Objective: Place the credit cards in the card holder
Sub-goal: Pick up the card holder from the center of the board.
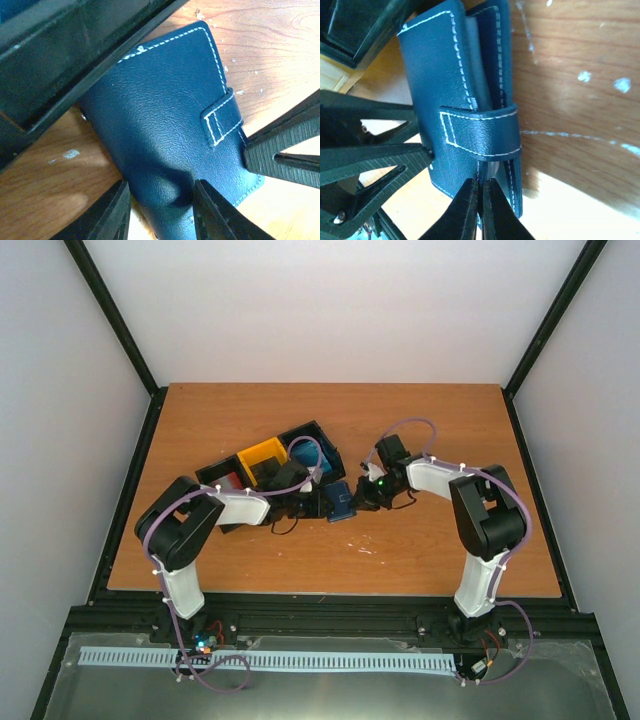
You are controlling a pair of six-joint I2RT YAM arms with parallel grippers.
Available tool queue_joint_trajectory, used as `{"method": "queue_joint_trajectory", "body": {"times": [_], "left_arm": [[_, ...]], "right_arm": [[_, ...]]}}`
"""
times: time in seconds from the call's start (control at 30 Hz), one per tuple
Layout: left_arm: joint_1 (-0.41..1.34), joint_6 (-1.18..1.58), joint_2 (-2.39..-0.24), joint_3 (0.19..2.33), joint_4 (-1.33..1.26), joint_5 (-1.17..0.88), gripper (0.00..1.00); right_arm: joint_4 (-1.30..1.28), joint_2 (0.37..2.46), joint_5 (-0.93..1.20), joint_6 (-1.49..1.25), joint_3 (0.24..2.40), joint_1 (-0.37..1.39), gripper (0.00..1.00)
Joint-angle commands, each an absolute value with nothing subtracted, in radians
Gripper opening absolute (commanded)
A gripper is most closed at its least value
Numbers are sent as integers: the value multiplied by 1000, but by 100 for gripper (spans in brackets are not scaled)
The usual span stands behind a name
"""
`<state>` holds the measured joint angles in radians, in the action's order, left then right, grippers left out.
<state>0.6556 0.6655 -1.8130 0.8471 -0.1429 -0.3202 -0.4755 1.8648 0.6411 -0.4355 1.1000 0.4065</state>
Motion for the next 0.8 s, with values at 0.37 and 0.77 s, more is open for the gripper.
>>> {"method": "queue_joint_trajectory", "body": {"times": [0.37,0.77], "left_arm": [[667,521,-1458,763,-125,-313,75],[831,60,-1200,624,-220,-60,100]], "right_arm": [[-549,1670,763,-762,1147,411,3],[-652,1572,852,-1212,1131,403,3]]}}
